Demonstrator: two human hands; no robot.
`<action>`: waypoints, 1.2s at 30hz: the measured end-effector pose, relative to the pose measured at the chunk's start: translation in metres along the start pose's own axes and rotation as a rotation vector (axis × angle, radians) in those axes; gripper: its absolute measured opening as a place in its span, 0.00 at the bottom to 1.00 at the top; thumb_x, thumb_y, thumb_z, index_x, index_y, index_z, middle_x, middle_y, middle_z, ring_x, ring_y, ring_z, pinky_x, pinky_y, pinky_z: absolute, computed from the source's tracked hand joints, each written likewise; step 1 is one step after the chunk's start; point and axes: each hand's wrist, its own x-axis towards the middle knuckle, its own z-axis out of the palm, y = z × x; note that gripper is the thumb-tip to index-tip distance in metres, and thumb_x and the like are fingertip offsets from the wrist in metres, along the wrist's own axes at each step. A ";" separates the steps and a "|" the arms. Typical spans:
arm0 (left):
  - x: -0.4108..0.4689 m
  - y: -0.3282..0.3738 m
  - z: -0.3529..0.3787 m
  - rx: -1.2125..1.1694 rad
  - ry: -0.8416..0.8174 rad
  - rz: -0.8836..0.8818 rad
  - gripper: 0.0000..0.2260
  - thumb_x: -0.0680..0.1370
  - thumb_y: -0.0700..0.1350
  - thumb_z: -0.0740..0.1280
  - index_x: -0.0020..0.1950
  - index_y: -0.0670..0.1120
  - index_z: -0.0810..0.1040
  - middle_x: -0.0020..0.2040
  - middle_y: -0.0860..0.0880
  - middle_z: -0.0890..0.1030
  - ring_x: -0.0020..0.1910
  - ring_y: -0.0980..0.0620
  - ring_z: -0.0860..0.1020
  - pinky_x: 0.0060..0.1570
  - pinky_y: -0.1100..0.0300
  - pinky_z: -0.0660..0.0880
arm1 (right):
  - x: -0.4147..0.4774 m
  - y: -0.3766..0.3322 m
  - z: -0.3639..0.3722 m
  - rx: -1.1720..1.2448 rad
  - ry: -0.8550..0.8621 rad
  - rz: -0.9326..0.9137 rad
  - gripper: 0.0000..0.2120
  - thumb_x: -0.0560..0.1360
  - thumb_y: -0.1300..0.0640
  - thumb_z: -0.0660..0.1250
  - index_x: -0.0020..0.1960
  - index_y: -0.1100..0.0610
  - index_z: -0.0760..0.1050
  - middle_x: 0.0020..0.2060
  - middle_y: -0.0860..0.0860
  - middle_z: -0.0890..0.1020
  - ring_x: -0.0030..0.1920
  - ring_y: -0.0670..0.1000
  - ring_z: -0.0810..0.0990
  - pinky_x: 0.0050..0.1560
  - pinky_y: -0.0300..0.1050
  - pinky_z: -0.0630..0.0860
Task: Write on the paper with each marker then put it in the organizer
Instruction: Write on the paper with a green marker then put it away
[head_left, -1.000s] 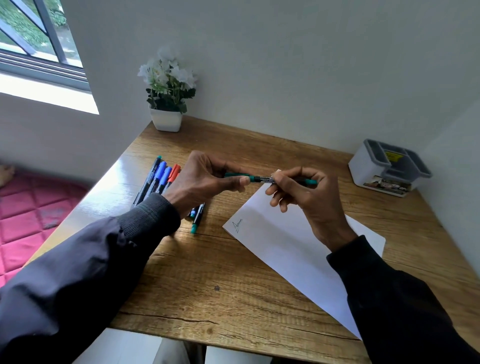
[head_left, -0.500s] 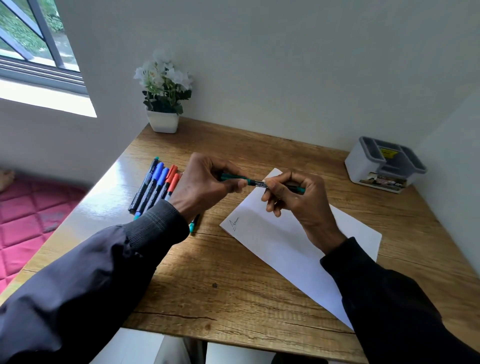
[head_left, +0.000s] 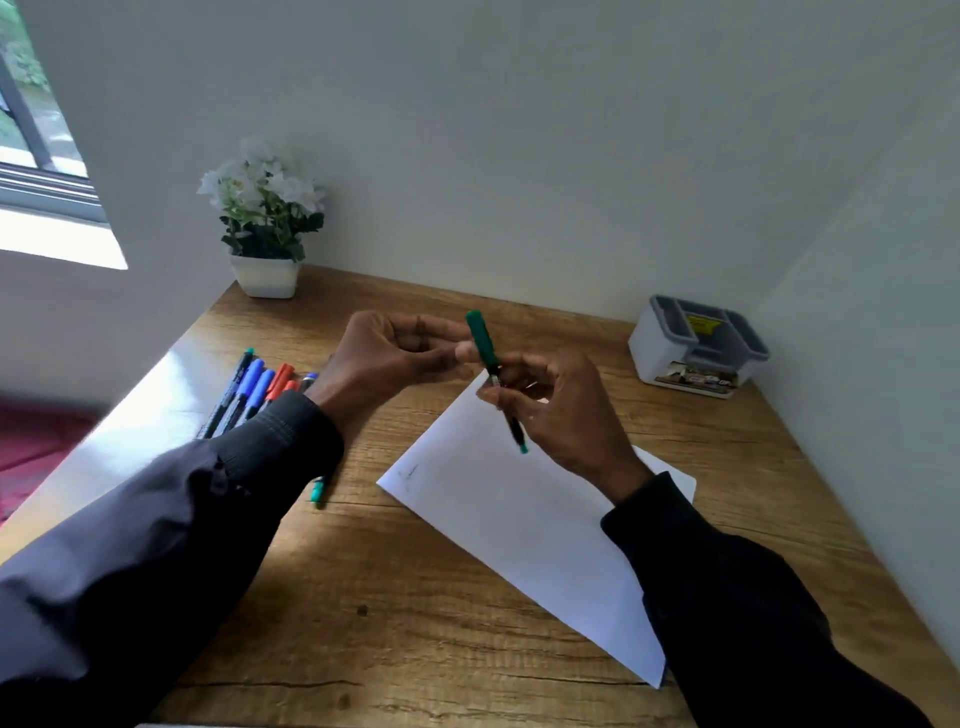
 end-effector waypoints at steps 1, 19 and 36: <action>0.004 0.000 0.002 -0.008 0.007 0.003 0.16 0.68 0.42 0.78 0.54 0.38 0.84 0.47 0.41 0.87 0.46 0.46 0.86 0.46 0.61 0.82 | 0.002 0.001 -0.004 0.031 0.011 0.010 0.13 0.75 0.59 0.77 0.59 0.56 0.83 0.45 0.47 0.88 0.45 0.46 0.86 0.53 0.50 0.84; 0.044 -0.021 0.031 0.216 0.029 -0.002 0.10 0.71 0.35 0.77 0.51 0.36 0.85 0.42 0.42 0.87 0.42 0.53 0.86 0.42 0.68 0.79 | 0.061 0.077 -0.161 0.120 0.659 0.152 0.09 0.75 0.60 0.76 0.54 0.62 0.83 0.45 0.54 0.88 0.44 0.51 0.88 0.48 0.50 0.86; 0.057 -0.006 0.045 0.209 0.079 0.011 0.09 0.72 0.38 0.76 0.51 0.38 0.85 0.44 0.41 0.87 0.43 0.51 0.86 0.42 0.67 0.80 | 0.105 0.113 -0.186 -0.114 0.603 0.234 0.09 0.73 0.64 0.78 0.52 0.64 0.83 0.44 0.56 0.87 0.38 0.44 0.84 0.41 0.33 0.82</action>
